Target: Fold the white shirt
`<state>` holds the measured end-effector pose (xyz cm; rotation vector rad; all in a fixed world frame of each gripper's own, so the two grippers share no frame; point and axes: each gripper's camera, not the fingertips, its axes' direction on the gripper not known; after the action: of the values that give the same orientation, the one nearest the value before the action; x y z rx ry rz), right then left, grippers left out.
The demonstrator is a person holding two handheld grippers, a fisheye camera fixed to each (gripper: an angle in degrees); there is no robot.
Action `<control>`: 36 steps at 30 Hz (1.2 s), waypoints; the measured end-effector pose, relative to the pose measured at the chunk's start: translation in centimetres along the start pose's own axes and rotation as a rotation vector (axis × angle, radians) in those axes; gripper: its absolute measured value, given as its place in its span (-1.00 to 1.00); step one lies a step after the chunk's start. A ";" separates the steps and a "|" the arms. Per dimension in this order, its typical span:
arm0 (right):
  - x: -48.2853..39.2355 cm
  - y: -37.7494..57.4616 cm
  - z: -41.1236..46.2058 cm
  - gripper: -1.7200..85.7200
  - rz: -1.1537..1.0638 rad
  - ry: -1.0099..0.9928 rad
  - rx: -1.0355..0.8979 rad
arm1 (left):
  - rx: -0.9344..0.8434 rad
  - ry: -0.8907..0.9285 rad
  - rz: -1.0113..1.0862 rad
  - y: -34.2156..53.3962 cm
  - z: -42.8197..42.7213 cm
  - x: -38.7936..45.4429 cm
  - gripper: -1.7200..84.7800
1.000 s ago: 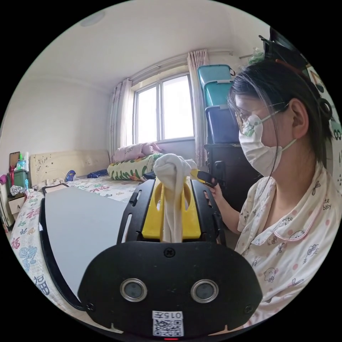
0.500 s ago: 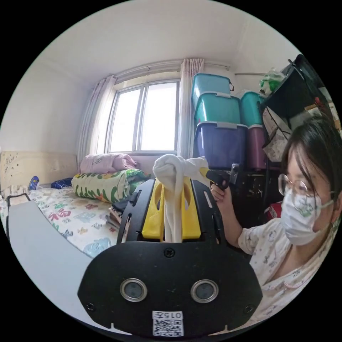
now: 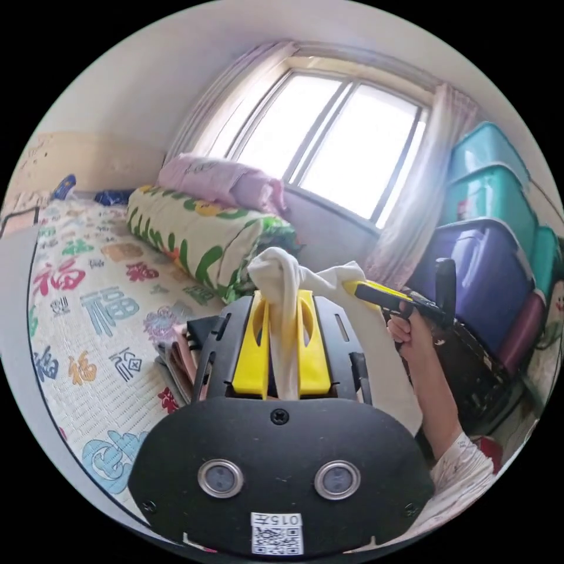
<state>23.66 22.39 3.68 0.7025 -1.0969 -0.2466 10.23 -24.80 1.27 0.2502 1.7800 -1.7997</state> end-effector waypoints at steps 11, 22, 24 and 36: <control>-4.3 -2.8 24.4 -0.75 -0.311 0.414 -0.076 | -0.029 0.010 -0.169 -12.6 10.8 -10.9 -0.74; -2.2 5.0 11.9 -0.78 -0.368 0.645 0.290 | 0.160 -0.423 0.075 -20.9 -5.7 -4.8 -0.75; -4.1 8.0 6.7 -0.80 -0.424 0.661 0.376 | 0.155 -0.385 0.134 -20.9 -10.2 -3.4 -0.74; -13.8 47.7 -13.9 -0.91 -0.431 -0.165 0.859 | 0.532 -0.873 0.155 -1.4 -50.1 4.0 -0.66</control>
<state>22.32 71.28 20.04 1.7183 -1.1909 -0.1941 -7.11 22.04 -4.07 -0.1784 0.6581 -1.8263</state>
